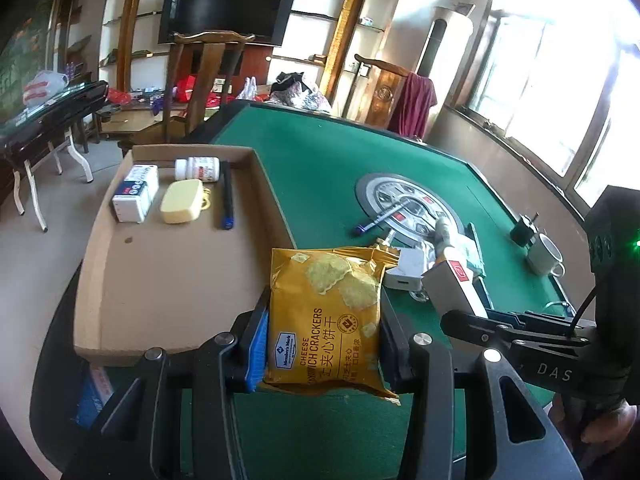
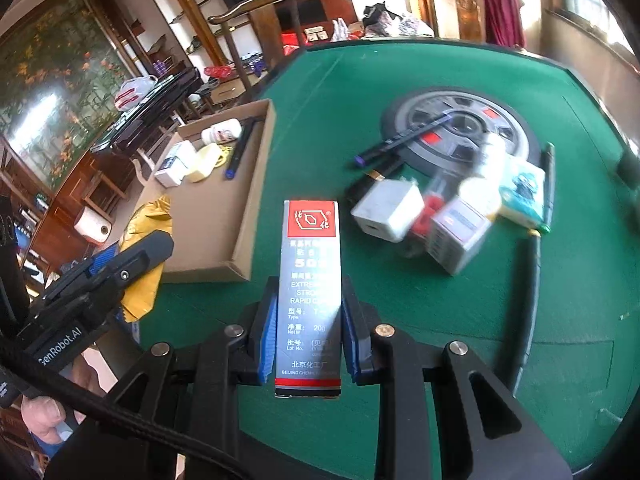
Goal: Organize objects
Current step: 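Lower packet and glue box into the cardboard tray and open both grippers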
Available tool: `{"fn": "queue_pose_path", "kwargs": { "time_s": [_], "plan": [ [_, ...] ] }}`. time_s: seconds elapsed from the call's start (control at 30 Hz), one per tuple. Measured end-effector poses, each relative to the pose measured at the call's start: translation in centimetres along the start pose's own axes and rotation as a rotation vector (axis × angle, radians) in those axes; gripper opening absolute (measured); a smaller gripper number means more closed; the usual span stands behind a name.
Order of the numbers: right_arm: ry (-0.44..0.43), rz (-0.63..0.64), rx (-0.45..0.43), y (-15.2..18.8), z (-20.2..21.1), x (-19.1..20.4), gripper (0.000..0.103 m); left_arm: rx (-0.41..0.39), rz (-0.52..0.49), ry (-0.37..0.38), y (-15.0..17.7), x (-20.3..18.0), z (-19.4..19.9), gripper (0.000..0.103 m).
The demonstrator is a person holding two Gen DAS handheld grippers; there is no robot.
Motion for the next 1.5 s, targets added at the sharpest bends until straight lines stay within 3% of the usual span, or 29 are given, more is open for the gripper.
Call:
{"fn": "queue_pose_path", "kwargs": {
  "time_s": [0.33, 0.67, 1.17, 1.5],
  "plan": [
    [-0.017, 0.066, 0.003, -3.5, -1.3, 3.6, 0.024, -0.032, 0.048, -0.038, -2.7, 4.5, 0.8, 0.040],
    [-0.025, 0.102, 0.026, -6.9, -4.0, 5.9, 0.024, -0.004, 0.104, -0.088, -4.2, 9.3, -1.0, 0.040],
    [-0.038, 0.096, 0.138, -12.8, -12.7, 7.7, 0.025, 0.094, 0.115, -0.177, -6.6, 14.0, -5.7, 0.040],
    [0.003, 0.006, 0.193, -15.9, -18.5, 5.7, 0.025, 0.155, 0.111, -0.218, -7.9, 15.0, -8.7, 0.040]
  ]
}}
Point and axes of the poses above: each gripper's, at about its wrist camera, not at the fingertips, and z roughly against the way its jaws point, x to its left, y to its underside, the point moved 7 cm from there along -z, roughly the way its jaws point, and after that the axes turned 13 degrees about z, right-handed, at the moved point
